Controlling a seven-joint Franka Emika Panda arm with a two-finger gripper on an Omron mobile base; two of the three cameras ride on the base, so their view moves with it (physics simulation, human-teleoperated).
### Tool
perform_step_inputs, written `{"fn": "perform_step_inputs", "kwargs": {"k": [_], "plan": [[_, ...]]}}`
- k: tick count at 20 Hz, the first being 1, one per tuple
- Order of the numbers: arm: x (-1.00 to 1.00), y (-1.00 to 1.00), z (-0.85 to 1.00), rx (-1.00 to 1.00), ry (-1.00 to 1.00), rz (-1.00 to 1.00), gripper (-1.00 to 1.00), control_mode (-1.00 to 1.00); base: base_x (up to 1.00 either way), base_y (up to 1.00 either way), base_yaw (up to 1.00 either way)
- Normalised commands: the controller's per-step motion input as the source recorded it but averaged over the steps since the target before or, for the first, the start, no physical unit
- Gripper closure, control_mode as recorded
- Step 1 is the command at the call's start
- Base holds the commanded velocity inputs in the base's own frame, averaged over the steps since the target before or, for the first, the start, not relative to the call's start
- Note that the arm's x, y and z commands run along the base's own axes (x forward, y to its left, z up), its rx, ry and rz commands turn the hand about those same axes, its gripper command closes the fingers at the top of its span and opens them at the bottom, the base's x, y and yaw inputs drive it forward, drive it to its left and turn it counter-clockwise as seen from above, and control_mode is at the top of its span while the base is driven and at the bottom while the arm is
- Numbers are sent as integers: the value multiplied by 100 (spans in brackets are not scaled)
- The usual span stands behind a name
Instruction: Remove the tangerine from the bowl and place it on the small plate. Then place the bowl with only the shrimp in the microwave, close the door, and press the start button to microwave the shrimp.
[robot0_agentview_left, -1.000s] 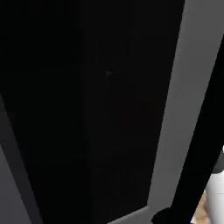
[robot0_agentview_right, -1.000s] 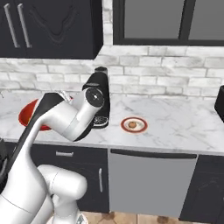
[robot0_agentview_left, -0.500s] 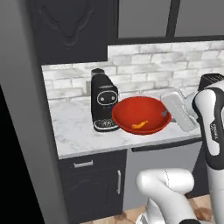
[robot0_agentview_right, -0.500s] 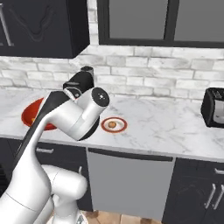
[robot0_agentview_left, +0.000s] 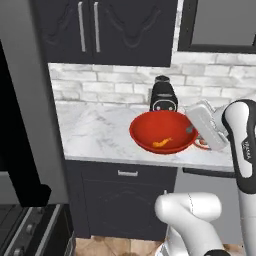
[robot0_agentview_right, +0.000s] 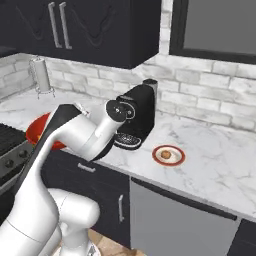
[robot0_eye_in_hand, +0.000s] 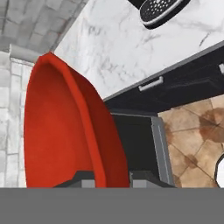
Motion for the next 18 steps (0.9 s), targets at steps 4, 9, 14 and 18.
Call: {"fn": "perform_step_inputs", "kwargs": {"k": [4,9,14,18], "plan": [[0,0,0,0,0,0,100,100,1,0,62],[0,0,0,0,0,0,100,100,13,0,64],[0,0,0,0,0,0,100,100,80,-11,62],[0,0,0,0,0,0,100,100,92,-4,61]]}}
